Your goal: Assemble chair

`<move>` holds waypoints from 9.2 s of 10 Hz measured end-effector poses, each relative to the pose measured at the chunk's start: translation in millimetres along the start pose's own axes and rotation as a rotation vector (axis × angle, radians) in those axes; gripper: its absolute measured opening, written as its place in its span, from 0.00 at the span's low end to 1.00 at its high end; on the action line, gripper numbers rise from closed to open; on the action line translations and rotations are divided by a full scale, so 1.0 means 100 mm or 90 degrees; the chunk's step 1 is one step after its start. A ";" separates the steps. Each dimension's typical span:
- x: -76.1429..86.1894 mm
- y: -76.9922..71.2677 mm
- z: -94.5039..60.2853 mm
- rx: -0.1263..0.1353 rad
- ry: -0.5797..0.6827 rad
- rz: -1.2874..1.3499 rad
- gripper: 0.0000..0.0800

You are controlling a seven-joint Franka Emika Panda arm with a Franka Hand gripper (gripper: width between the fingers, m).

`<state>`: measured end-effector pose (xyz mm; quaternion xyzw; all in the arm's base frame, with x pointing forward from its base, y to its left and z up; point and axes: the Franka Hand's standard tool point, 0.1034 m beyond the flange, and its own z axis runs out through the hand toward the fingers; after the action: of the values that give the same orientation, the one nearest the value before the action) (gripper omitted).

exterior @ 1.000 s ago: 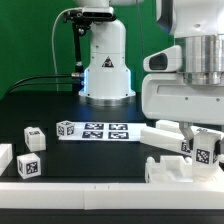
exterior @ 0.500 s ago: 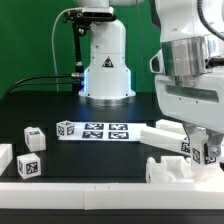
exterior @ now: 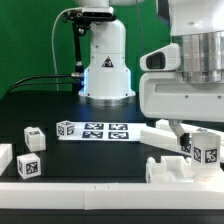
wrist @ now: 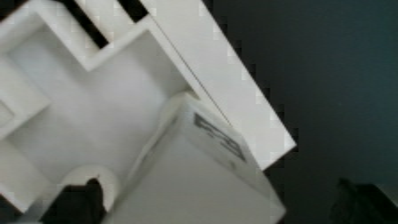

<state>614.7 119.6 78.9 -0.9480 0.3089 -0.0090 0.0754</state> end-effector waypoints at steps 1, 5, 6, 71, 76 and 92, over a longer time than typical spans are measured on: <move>0.01 0.02 0.00 -0.005 0.001 -0.061 0.81; -0.09 0.06 0.06 -0.058 -0.004 -0.467 0.81; -0.09 0.07 0.07 -0.059 -0.005 -0.469 0.78; -0.01 0.01 0.14 -0.017 -0.005 0.516 0.53; -0.02 0.02 0.11 -0.030 -0.013 0.071 0.81; -0.01 0.00 0.12 -0.031 0.012 0.495 0.36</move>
Offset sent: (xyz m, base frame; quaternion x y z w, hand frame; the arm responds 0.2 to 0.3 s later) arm -0.0206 0.0077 -0.0024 -0.0384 -0.0298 -0.4695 0.8816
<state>614.4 122.2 67.4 -0.7617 0.6459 0.0184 0.0481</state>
